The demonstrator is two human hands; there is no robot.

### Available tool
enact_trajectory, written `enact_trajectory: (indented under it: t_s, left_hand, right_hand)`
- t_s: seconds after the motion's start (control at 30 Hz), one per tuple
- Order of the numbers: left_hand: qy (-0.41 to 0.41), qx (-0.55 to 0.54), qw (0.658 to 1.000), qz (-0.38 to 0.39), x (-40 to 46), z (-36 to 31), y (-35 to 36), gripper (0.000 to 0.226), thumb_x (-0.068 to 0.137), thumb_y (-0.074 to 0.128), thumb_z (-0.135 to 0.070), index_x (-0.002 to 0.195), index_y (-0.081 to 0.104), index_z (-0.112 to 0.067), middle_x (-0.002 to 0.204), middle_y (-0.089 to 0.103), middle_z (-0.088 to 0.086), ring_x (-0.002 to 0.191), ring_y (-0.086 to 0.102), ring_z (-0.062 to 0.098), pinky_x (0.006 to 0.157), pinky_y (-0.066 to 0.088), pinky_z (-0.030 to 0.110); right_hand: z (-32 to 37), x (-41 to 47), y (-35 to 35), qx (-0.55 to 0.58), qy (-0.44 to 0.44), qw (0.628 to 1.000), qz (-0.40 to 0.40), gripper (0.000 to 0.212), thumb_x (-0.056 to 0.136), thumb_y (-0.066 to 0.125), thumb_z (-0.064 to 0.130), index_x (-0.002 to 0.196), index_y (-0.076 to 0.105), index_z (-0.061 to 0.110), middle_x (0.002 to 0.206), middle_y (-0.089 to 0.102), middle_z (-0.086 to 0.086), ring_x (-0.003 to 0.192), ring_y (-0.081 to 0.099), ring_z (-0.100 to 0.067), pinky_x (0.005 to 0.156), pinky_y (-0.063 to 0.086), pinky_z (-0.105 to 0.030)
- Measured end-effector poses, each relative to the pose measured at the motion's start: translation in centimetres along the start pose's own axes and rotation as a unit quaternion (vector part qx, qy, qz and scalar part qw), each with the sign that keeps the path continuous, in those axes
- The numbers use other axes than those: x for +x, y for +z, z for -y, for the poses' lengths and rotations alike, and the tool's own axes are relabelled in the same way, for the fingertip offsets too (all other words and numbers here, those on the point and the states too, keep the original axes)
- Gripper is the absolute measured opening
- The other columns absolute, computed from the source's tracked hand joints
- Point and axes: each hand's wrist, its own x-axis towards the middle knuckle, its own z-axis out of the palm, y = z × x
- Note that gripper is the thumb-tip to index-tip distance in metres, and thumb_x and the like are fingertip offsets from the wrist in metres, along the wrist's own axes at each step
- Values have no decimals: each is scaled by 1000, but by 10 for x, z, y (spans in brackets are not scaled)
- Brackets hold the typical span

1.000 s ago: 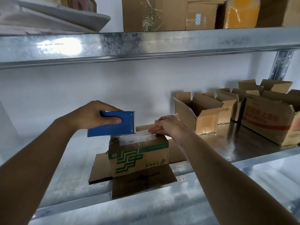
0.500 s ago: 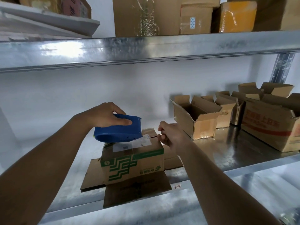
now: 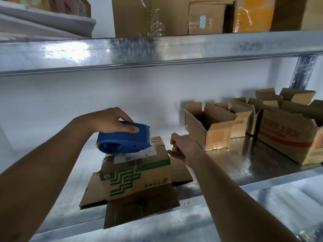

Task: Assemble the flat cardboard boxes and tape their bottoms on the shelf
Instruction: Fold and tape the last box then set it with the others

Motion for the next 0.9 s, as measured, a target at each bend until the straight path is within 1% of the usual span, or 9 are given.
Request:
enact_trajectory:
  t_s: [0.13,0.27,0.33,0.43,0.57,0.67,0.73,0.8,0.9]
  left_hand:
    - [-9,-2,1000,0,-3,2,2,34,88,67,-66,112,75,-45,109,72,-22,91,72,7,87,61,37]
    - [-6,7,1000,2,0,1,7,36,88,66,-67,114,76,-44,110,72,-22,93,71,7,87,61,36]
    - [-2,10,1000,4,1,1,11,37,87,66,-68,113,76,-44,110,72,-23,93,70,7,89,60,37]
    - [4,11,1000,2,3,1,14,36,88,66,-67,114,76,-44,111,71,-23,95,69,6,89,59,36]
    - [9,-12,1000,-6,3,6,13,29,89,65,-65,111,75,-49,111,71,-24,95,70,7,89,60,37]
    - [8,-21,1000,-5,4,7,15,30,90,66,-64,112,76,-46,111,72,-24,96,70,7,90,60,37]
    - [6,-19,1000,-1,5,5,17,31,89,67,-64,112,76,-45,110,72,-24,96,70,6,90,59,36]
    - [4,-20,1000,7,6,4,16,32,88,68,-65,111,76,-45,109,72,-24,96,70,6,90,58,36]
    - [6,-15,1000,14,8,2,16,31,89,68,-63,111,77,-44,108,73,-23,94,70,6,89,58,34]
  right_hand:
    - [-3,2,2,-17,4,1000,3,18,92,58,6,75,56,6,50,51,-4,48,52,-11,72,65,-36]
    - [-12,3,-1,-23,35,999,14,15,91,57,6,75,56,6,49,49,-4,43,49,-10,76,64,-37]
    - [-17,3,-3,-25,48,998,18,13,90,57,7,77,55,7,49,50,-4,43,49,-10,73,63,-34]
    - [-22,3,-4,-20,60,998,20,12,91,58,11,80,55,8,53,50,-3,49,50,-12,68,61,-32]
    - [-15,4,-1,-9,16,1000,12,9,96,59,14,92,60,6,74,55,-7,66,61,-18,73,64,-36]
    - [-2,1,1,-43,-27,999,13,12,99,55,14,94,62,7,71,53,-7,65,68,-20,76,66,-40]
    - [5,0,-1,-53,-33,998,32,14,99,54,13,89,61,7,66,49,-6,62,68,-19,80,65,-47]
    - [6,-1,-6,-52,-14,997,48,14,96,54,10,84,59,7,58,44,-4,53,64,-16,80,64,-53]
    - [-6,0,-13,-60,22,997,50,8,96,57,6,88,57,5,52,44,-2,48,57,-14,79,64,-54]
